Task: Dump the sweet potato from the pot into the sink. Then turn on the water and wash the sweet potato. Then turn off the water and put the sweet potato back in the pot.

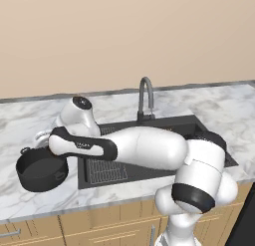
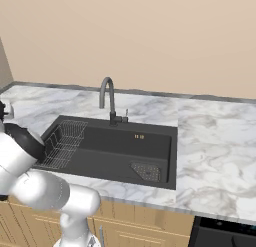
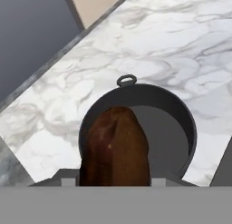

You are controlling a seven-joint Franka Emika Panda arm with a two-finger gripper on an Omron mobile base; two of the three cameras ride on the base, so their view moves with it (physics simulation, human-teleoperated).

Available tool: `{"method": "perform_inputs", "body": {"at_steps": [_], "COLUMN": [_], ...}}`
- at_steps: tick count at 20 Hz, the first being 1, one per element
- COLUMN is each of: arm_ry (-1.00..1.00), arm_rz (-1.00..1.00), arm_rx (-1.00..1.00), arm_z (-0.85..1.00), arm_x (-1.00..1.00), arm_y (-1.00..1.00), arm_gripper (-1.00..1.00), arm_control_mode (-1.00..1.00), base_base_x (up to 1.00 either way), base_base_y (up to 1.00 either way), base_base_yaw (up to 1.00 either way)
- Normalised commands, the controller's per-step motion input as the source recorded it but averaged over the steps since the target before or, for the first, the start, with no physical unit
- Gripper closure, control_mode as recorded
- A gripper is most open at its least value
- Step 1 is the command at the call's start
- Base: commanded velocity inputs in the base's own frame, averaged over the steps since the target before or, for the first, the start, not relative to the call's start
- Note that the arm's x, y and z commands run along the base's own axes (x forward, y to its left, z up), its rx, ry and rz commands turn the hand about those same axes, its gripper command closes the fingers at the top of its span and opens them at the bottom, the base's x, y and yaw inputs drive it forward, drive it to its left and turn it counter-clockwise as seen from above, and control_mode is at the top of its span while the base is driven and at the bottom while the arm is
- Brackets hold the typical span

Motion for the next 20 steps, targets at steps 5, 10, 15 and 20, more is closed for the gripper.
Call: {"method": "perform_inputs", "body": {"at_steps": [5, 10, 15, 20], "arm_ry": [0.04, 0.07, 0.05, 0.01], "arm_rz": [0.00, 0.00, 0.00, 0.00], "arm_rx": [-0.02, -0.01, -0.05, -0.08], "arm_z": [-0.24, -0.25, -0.32, -0.25], "arm_x": [0.24, 0.38, 0.33, 0.16], "arm_y": [0.23, 0.26, 0.25, 0.23], "arm_gripper": [1.00, 1.00, 1.00, 1.00], "arm_control_mode": [-1.00, -1.00, -1.00, -1.00], "base_base_x": [0.00, 0.00, 0.00, 0.00], "base_base_y": [0.00, 0.00, 0.00, 0.00], "base_base_yaw": [0.00, 0.00, 0.00, 0.00]}}
